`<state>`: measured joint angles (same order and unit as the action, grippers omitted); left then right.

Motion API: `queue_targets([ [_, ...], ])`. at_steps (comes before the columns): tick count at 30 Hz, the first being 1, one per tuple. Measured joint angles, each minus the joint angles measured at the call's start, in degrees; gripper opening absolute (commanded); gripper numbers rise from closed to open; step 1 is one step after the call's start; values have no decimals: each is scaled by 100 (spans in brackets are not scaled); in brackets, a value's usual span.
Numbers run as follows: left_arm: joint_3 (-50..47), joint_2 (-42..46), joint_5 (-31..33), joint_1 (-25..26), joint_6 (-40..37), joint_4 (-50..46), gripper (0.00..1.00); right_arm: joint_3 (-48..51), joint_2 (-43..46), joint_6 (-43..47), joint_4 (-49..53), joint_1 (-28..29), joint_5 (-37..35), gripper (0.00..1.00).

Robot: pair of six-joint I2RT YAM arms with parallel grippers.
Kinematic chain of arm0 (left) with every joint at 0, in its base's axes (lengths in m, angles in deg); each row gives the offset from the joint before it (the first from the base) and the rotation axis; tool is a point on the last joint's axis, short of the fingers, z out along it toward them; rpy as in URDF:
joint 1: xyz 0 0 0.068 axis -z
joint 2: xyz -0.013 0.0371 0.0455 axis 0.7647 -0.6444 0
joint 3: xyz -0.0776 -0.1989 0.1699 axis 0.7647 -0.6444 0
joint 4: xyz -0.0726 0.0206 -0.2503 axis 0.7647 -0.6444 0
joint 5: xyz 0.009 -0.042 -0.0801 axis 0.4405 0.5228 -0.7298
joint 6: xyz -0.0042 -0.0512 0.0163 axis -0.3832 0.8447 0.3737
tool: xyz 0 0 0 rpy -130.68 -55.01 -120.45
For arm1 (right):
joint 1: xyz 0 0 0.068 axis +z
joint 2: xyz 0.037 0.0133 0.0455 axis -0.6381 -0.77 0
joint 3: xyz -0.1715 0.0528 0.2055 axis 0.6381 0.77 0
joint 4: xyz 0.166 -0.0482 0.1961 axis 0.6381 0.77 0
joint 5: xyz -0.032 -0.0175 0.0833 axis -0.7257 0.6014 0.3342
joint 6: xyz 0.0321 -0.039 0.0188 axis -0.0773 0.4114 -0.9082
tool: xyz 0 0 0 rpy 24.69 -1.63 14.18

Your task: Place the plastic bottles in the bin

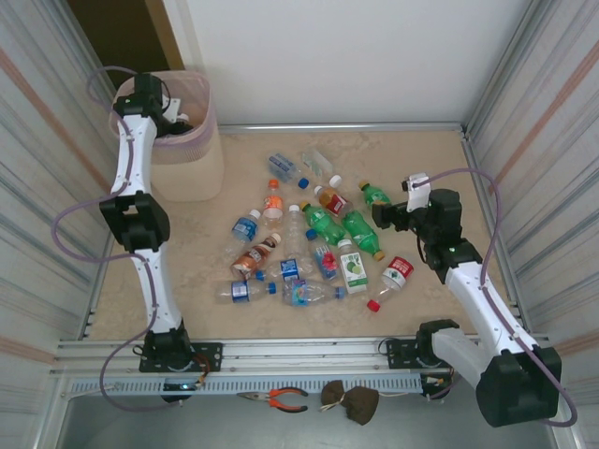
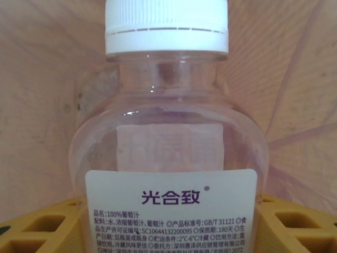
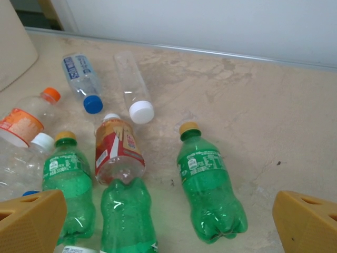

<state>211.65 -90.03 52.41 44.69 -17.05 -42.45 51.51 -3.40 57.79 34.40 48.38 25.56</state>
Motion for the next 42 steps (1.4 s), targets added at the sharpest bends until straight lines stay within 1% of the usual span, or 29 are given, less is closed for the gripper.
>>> queue_targets([
  [8, -1019, 533, 9, 0, -83, -470, 46, 0, -144, 0, -155, 4, 7, 99],
  [11, -1506, 903, 11, 0, -83, -538, 46, 0, -173, 0, -197, 28, 7, 99],
  [15, -2037, 1458, -31, 0, -83, -568, 44, 0, -173, 0, -247, 52, 24, 99],
  [21, -2389, 1878, -42, 4, -83, -568, 51, 0, -173, 0, -245, 63, 24, 99],
  [26, -2302, 1792, 57, 4, -96, -417, 54, 0, -173, 2, -243, 68, 20, 99],
  [31, -1580, 1213, 282, 4, -162, -308, 55, 0, -164, 26, -201, 70, -20, 99],
  [35, -975, 651, 326, -2, -214, -284, 56, 0, -90, 122, -107, 70, -116, 99],
  [38, -739, 356, 367, -11, -232, -337, 57, 0, -28, 129, -105, 70, -149, 99],
  [42, -693, 136, 433, -35, -240, -350, 59, 0, -20, 129, -105, 70, -151, 99],
])
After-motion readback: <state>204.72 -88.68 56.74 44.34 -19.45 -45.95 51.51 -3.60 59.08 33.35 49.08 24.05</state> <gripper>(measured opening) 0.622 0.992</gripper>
